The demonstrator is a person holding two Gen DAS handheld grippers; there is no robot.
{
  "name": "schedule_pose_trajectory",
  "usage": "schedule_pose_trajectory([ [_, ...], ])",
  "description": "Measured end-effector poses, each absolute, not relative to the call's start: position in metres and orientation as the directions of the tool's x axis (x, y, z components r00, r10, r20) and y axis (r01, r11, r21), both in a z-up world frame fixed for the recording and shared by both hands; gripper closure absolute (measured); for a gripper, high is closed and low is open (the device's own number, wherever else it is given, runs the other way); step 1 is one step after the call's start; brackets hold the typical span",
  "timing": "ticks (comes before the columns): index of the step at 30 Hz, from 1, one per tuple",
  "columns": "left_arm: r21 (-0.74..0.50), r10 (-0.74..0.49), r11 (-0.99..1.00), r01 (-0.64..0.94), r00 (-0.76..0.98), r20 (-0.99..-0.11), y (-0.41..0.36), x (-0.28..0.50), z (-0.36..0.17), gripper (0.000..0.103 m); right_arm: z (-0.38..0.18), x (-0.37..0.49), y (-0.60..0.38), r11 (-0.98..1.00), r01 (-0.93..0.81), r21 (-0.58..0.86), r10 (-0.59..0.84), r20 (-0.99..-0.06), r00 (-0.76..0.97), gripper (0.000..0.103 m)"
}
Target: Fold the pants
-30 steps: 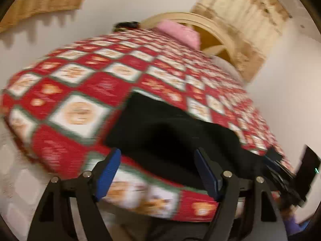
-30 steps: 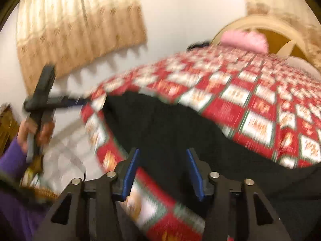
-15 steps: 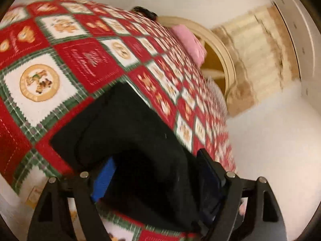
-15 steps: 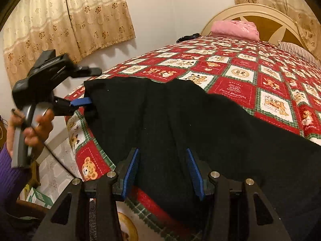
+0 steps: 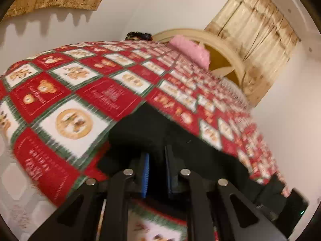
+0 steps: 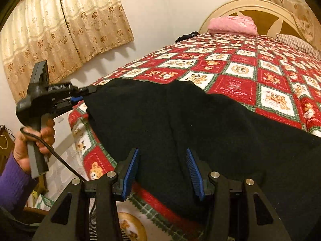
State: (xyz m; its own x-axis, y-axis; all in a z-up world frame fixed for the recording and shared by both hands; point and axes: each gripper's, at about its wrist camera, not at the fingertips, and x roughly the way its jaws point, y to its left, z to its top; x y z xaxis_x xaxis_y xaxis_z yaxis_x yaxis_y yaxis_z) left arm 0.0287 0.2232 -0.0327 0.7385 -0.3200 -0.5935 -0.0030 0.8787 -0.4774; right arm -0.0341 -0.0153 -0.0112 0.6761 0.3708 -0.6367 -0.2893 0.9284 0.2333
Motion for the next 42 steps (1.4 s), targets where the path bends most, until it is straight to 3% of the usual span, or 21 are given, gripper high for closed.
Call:
schedule_pose_trajectory([
  [3, -0.443, -0.262, 0.893, -0.078, 0.711, -0.653, 0.234, 0.032, -0.053, 0.088, -0.013, -0.035, -0.011, 0.935, -0.293, 0.2, 0.351, -0.641, 0.682, 0.052],
  [6, -0.468, -0.269, 0.879, -0.093, 0.713, -0.647, 0.24, 0.029, -0.053, 0.081, -0.013, -0.037, -0.005, 0.94, -0.305, 0.154, 0.328, -0.65, 0.686, 0.051],
  [9, -0.337, -0.14, 0.931, -0.14, 0.716, -0.684, 0.227, 0.025, -0.034, 0.068, -0.012, -0.037, -0.005, 0.938, -0.311, 0.151, 0.331, -0.653, 0.681, 0.048],
  [12, -0.17, 0.009, 0.974, -0.149, 0.777, -0.629, 0.208, 0.015, -0.001, 0.064, -0.005, -0.037, -0.01, 0.93, -0.316, 0.187, 0.358, -0.652, 0.668, 0.048],
  [13, -0.127, 0.039, 0.981, -0.144, 0.798, -0.602, 0.202, 0.015, 0.01, 0.06, 0.002, -0.037, -0.015, 0.922, -0.324, 0.211, 0.381, -0.638, 0.669, 0.048],
  [15, -0.105, 0.03, 0.989, -0.104, 0.836, -0.548, 0.189, 0.017, 0.029, 0.036, 0.017, -0.035, -0.023, 0.915, -0.33, 0.231, 0.4, -0.604, 0.689, 0.048],
  [16, -0.115, 0.005, 0.99, -0.079, 0.845, -0.535, 0.187, 0.021, 0.031, 0.033, 0.025, -0.032, -0.028, 0.915, -0.327, 0.236, 0.402, -0.589, 0.701, 0.048],
  [20, -0.145, -0.087, 0.989, 0.006, 0.822, -0.562, 0.165, 0.05, 0.02, 0.032, 0.047, 0.0, -0.06, 0.907, -0.283, 0.31, 0.415, -0.552, 0.723, 0.047],
  [28, -0.15, -0.088, 0.989, -0.022, 0.72, -0.688, 0.158, 0.041, -0.042, 0.033, 0.014, 0.074, -0.066, 0.838, -0.233, 0.494, 0.52, -0.595, 0.612, 0.046],
  [32, -0.008, -0.03, 0.999, 0.033, 0.733, -0.679, 0.144, 0.017, -0.047, 0.033, -0.006, 0.069, -0.035, 0.802, -0.274, 0.531, 0.59, -0.629, 0.507, 0.046],
  [36, -0.073, -0.062, 0.997, 0.016, 0.733, -0.677, 0.152, 0.017, -0.045, 0.032, -0.013, 0.059, -0.024, 0.797, -0.302, 0.522, 0.6, -0.638, 0.483, 0.038],
  [40, -0.04, -0.028, 0.999, 0.0, 0.737, -0.675, 0.144, 0.021, -0.049, 0.027, -0.018, 0.086, -0.032, 0.743, -0.225, 0.631, 0.65, -0.6, 0.467, 0.035],
  [42, -0.053, -0.031, 0.999, -0.007, 0.737, -0.675, 0.145, 0.021, -0.049, 0.026, -0.02, 0.102, -0.031, 0.697, -0.186, 0.693, 0.683, -0.563, 0.465, 0.024],
])
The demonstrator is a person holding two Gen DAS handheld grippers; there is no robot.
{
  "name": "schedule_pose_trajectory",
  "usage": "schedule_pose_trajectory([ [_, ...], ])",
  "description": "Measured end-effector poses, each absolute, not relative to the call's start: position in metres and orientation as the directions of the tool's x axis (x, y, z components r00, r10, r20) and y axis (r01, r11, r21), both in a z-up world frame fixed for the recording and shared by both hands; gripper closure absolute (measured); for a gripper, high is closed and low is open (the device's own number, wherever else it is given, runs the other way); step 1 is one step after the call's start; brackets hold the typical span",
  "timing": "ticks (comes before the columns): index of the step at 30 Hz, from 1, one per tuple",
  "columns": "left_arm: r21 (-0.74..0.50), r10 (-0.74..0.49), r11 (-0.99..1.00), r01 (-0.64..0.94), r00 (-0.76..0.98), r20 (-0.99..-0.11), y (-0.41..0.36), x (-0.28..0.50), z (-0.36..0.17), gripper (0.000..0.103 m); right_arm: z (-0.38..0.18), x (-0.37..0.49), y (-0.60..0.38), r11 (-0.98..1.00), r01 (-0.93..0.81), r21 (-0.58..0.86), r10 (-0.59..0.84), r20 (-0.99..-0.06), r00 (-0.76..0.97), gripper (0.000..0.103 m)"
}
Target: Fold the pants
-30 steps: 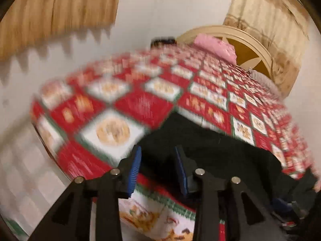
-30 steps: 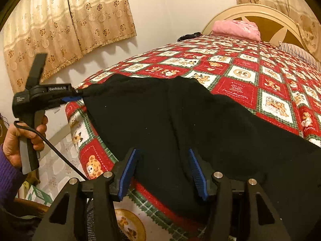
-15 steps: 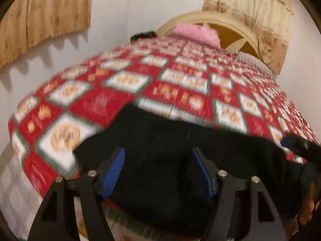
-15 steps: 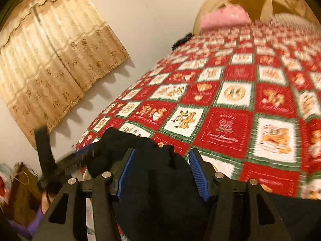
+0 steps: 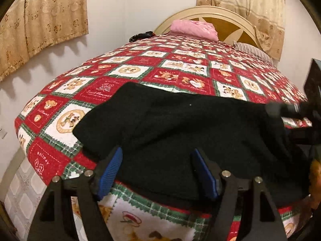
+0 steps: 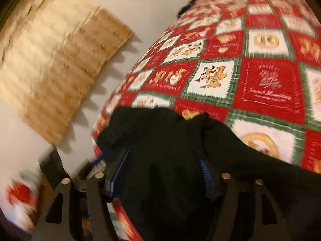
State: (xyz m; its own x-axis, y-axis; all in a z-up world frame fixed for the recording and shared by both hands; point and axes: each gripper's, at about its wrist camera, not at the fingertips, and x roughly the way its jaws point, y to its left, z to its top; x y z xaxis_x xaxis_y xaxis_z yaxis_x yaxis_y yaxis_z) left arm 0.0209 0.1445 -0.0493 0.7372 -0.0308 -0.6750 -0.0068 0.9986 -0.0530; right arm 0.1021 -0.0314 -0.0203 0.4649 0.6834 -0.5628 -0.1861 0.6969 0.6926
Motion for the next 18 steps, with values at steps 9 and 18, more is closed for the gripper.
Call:
schedule_pose_trajectory([
  [9, -0.079, -0.064, 0.997, 0.014, 0.734, -0.676, 0.15, 0.021, -0.051, 0.026, -0.008, 0.125, -0.064, 0.605, -0.171, 0.777, 0.724, -0.449, 0.524, 0.022],
  [18, -0.062, -0.055, 0.998, 0.017, 0.742, -0.669, 0.147, 0.02, -0.052, 0.024, 0.009, 0.092, -0.176, 0.677, 0.025, 0.735, 0.477, -0.464, 0.746, 0.024],
])
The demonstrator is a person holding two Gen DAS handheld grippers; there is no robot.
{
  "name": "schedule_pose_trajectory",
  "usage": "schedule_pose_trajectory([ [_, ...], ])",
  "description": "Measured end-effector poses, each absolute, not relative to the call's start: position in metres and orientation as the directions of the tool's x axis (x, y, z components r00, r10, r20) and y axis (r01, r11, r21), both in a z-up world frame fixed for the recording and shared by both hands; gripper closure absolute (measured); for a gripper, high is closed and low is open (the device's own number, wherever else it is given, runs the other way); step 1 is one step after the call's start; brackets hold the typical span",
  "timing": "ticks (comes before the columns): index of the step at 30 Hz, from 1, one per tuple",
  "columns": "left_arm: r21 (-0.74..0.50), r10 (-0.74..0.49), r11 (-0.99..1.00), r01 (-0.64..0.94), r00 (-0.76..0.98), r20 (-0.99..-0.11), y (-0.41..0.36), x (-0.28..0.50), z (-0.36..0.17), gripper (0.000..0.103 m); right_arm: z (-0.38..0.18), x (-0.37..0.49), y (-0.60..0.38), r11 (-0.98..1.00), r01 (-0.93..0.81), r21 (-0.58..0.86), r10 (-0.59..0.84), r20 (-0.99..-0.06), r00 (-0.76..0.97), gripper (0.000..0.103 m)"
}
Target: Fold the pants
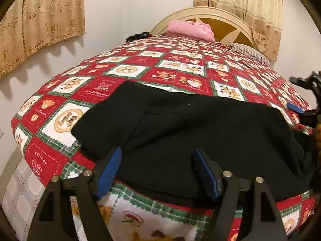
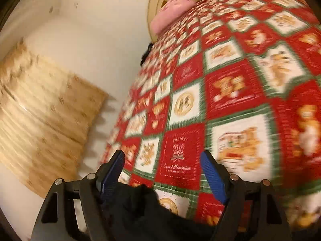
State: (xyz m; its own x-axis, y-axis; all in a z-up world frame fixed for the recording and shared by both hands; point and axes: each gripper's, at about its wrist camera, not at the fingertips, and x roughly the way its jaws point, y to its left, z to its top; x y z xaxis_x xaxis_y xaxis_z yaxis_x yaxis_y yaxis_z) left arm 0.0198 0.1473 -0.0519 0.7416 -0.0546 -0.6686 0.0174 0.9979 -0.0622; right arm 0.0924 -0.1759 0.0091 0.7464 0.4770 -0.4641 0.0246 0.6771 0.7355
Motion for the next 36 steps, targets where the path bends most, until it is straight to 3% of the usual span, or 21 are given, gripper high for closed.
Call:
schedule_pose_trajectory([
  [4, -0.049, -0.034, 0.999, 0.001, 0.744, -0.667, 0.143, 0.021, -0.052, 0.021, 0.019, 0.093, -0.118, 0.78, -0.087, 0.62, 0.507, -0.544, 0.668, 0.026],
  [6, -0.055, -0.039, 0.998, 0.002, 0.737, -0.675, 0.144, 0.022, -0.052, 0.021, 0.017, 0.098, -0.089, 0.83, -0.126, 0.544, 0.49, -0.602, 0.63, 0.044],
  [10, -0.057, -0.043, 0.998, 0.006, 0.731, -0.681, 0.144, 0.023, -0.051, 0.021, -0.013, 0.105, -0.05, 0.923, -0.153, 0.354, 0.378, -0.757, 0.533, 0.051],
  [11, -0.056, -0.041, 0.998, 0.005, 0.734, -0.678, 0.144, 0.023, -0.051, 0.021, -0.015, 0.105, -0.046, 0.947, -0.144, 0.286, 0.317, -0.779, 0.54, 0.061],
  [12, -0.055, -0.04, 0.998, 0.003, 0.737, -0.675, 0.144, 0.022, -0.051, 0.021, -0.013, 0.105, -0.046, 0.957, -0.143, 0.251, 0.288, -0.778, 0.558, 0.062],
  [16, -0.053, -0.038, 0.999, 0.003, 0.741, -0.671, 0.143, 0.022, -0.051, 0.021, 0.008, 0.092, -0.077, 0.977, -0.003, 0.213, 0.165, -0.748, 0.643, 0.062],
  [19, -0.053, -0.038, 0.999, 0.003, 0.739, -0.673, 0.142, 0.022, -0.051, 0.02, 0.046, 0.065, -0.13, 0.971, 0.13, 0.199, 0.033, -0.656, 0.754, 0.06],
  [20, -0.054, -0.038, 0.999, 0.002, 0.737, -0.674, 0.142, 0.022, -0.051, 0.02, 0.055, 0.06, -0.148, 0.965, 0.183, 0.189, -0.019, -0.644, 0.765, 0.057],
  [23, -0.061, -0.04, 0.998, -0.003, 0.736, -0.676, 0.142, 0.023, -0.051, 0.02, 0.08, 0.047, -0.22, 0.884, 0.454, 0.112, -0.283, -0.645, 0.71, 0.037],
  [25, -0.058, -0.036, 0.998, -0.004, 0.738, -0.674, 0.142, 0.023, -0.052, 0.019, 0.084, 0.034, -0.278, 0.783, 0.603, 0.152, -0.366, -0.672, 0.644, 0.036],
  [28, -0.058, -0.035, 0.998, -0.005, 0.737, -0.675, 0.141, 0.023, -0.052, 0.017, 0.065, 0.024, -0.331, 0.694, 0.684, 0.225, -0.284, -0.788, 0.546, 0.036],
  [32, -0.055, -0.03, 0.998, -0.009, 0.736, -0.676, 0.138, 0.024, -0.053, 0.013, 0.036, 0.023, -0.342, 0.691, 0.666, 0.281, -0.129, -0.859, 0.496, 0.036],
  [36, -0.056, -0.03, 0.998, -0.012, 0.731, -0.681, 0.138, 0.025, -0.052, 0.012, 0.031, 0.042, -0.325, 0.742, 0.657, 0.132, -0.213, -0.883, 0.418, 0.036],
])
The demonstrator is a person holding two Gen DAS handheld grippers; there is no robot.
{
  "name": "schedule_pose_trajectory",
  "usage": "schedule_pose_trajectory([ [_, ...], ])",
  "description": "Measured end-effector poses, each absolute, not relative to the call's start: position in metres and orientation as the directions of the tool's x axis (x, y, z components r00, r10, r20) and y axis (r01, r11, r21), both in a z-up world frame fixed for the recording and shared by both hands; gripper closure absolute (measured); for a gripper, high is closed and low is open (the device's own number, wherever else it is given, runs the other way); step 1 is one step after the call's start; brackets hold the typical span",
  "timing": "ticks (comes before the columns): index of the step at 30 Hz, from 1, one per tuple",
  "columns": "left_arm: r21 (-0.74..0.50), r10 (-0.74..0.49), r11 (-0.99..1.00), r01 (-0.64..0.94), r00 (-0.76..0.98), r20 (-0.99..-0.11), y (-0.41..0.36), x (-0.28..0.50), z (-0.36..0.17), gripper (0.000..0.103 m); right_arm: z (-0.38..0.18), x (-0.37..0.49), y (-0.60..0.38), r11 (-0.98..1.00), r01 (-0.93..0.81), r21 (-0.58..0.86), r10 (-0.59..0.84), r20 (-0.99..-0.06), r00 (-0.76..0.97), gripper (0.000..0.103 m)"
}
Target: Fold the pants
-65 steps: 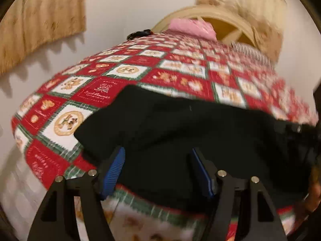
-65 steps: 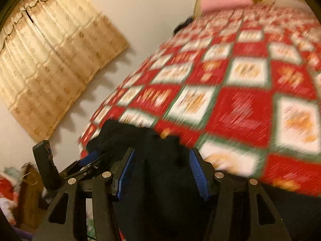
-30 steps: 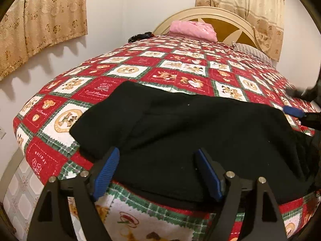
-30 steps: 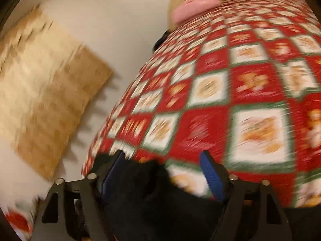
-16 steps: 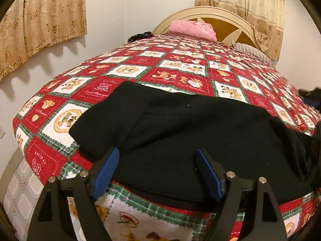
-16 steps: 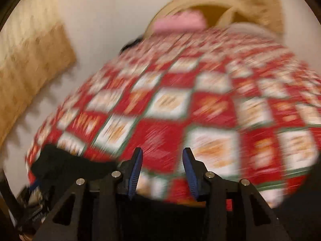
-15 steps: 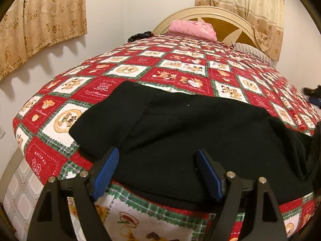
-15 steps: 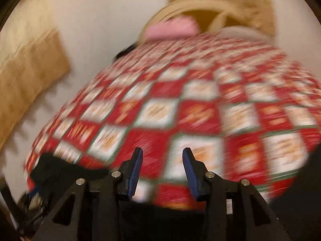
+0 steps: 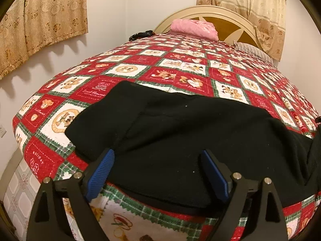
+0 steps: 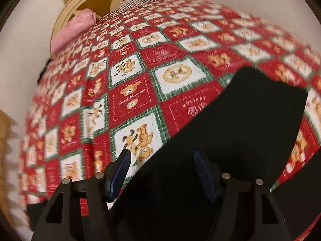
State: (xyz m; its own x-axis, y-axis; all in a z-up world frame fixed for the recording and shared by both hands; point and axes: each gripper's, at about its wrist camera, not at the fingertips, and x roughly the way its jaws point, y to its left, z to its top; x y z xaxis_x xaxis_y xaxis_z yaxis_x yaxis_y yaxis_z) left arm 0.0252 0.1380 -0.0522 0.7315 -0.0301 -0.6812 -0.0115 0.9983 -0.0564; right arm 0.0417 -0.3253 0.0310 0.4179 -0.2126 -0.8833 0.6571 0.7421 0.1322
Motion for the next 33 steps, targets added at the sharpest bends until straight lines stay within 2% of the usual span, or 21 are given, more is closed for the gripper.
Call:
schedule_pose_trajectory([
  [3, -0.057, -0.032, 0.998, -0.01, 0.729, -0.684, 0.138, 0.025, -0.052, 0.012, 0.024, 0.05, -0.326, 0.769, 0.634, 0.08, -0.215, -0.902, 0.374, 0.037],
  [4, -0.057, -0.032, 0.998, -0.01, 0.729, -0.684, 0.138, 0.025, -0.052, 0.012, 0.024, 0.05, -0.329, 0.775, 0.627, 0.077, -0.215, -0.901, 0.376, 0.042],
  [6, -0.057, -0.033, 0.998, -0.009, 0.73, -0.683, 0.138, 0.025, -0.052, 0.012, 0.03, 0.039, -0.338, 0.773, 0.628, 0.091, -0.213, -0.895, 0.392, 0.097],
  [9, -0.058, -0.035, 0.998, -0.006, 0.732, -0.68, 0.138, 0.025, -0.052, 0.011, 0.041, -0.001, -0.355, 0.743, 0.609, 0.278, -0.102, -0.852, 0.513, 0.098],
  [14, -0.06, -0.04, 0.998, -0.002, 0.729, -0.684, 0.138, 0.025, -0.052, 0.011, 0.069, -0.104, -0.347, 0.725, 0.566, 0.392, -0.144, -0.717, 0.682, 0.1],
  [18, -0.057, -0.039, 0.998, -0.001, 0.727, -0.685, 0.137, 0.026, -0.052, 0.01, 0.061, -0.184, -0.332, 0.678, 0.594, 0.433, -0.231, -0.641, 0.731, 0.1],
  [20, -0.054, -0.037, 0.999, -0.001, 0.728, -0.685, 0.137, 0.026, -0.052, 0.009, 0.047, -0.204, -0.323, 0.661, 0.617, 0.427, -0.254, -0.646, 0.72, 0.1],
  [24, -0.049, -0.031, 0.999, -0.004, 0.725, -0.688, 0.135, 0.027, -0.052, 0.007, 0.017, -0.221, -0.317, 0.64, 0.614, 0.463, -0.211, -0.662, 0.719, 0.1],
  [28, -0.045, -0.029, 0.999, -0.003, 0.724, -0.69, 0.135, 0.027, -0.052, 0.006, 0.023, -0.23, -0.324, 0.61, 0.609, 0.507, -0.176, -0.663, 0.727, 0.097],
  [31, -0.047, -0.03, 0.999, -0.004, 0.723, -0.69, 0.135, 0.028, -0.052, 0.006, 0.038, -0.246, -0.334, 0.595, 0.619, 0.513, -0.225, -0.632, 0.741, 0.095],
  [32, -0.047, -0.029, 0.999, -0.004, 0.723, -0.69, 0.135, 0.028, -0.052, 0.006, 0.043, -0.251, -0.338, 0.593, 0.628, 0.505, -0.257, -0.62, 0.741, 0.086],
  [33, -0.046, -0.028, 0.999, -0.006, 0.723, -0.69, 0.134, 0.028, -0.052, 0.005, 0.049, -0.257, -0.343, 0.586, 0.637, 0.501, -0.289, -0.605, 0.742, 0.063],
])
